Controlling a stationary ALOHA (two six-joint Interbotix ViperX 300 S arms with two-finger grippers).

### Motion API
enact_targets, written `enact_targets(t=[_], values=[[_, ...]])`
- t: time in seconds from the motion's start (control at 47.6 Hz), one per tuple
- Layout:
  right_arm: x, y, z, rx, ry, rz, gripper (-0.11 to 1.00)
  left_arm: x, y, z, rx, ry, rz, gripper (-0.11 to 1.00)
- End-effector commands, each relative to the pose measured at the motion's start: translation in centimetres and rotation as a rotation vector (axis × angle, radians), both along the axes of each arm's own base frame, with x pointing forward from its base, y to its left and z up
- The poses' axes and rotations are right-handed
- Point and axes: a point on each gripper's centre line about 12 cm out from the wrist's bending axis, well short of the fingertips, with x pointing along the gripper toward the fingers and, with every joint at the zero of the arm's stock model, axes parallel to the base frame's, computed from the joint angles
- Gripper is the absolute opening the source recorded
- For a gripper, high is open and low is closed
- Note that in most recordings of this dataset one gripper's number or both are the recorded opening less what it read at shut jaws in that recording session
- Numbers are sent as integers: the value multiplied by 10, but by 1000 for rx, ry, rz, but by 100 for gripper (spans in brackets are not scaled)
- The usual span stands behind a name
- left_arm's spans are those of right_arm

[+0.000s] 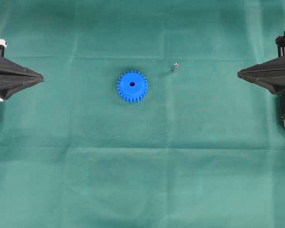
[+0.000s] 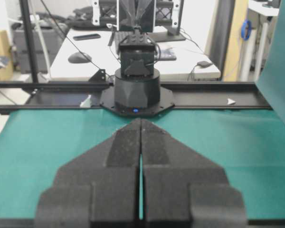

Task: Insert the shaft placed at a random location into the center hole of the medium gear at another random location.
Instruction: 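Move the right gripper left toward the upright silver shaft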

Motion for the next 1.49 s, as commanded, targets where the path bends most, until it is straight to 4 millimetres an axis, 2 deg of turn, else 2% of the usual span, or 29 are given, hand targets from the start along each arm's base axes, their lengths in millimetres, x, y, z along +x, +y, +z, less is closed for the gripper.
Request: enact_targets(t=[0.0,0.336,0.483,0.546,0.63,0.84,0.882,1.008,1.281,1.47], values=[[3,-5,1,5,9,-23,1,4,-2,12,-3,-26,-13,0],[17,-31,-17,24,97,-141,1,3,-2,12,-19,-21,-14,0],[29,-42,-35,33,167,-181,1,3,-2,11,-17,-21,-14,0],[35,-47,-44,42,198,-201,5,3,-2,11,-17,-21,-14,0],[44,-57,-57,59,247,-232,21,3,-3,10,-19,-12,-15,0],[72,-72,-94,67,371,-262,84,3,-2,10,-19,-11,-14,0],[78,-75,-103,68,388,-265,89,3,-2,10,-19,-9,-14,0],[91,-81,-123,72,413,-275,82,3,-2,10,-17,-9,-14,0],[106,-92,-164,88,480,-295,83,3,-2,8,-19,3,-13,0],[110,-94,-181,98,513,-300,82,3,-2,8,-17,3,-14,0]])
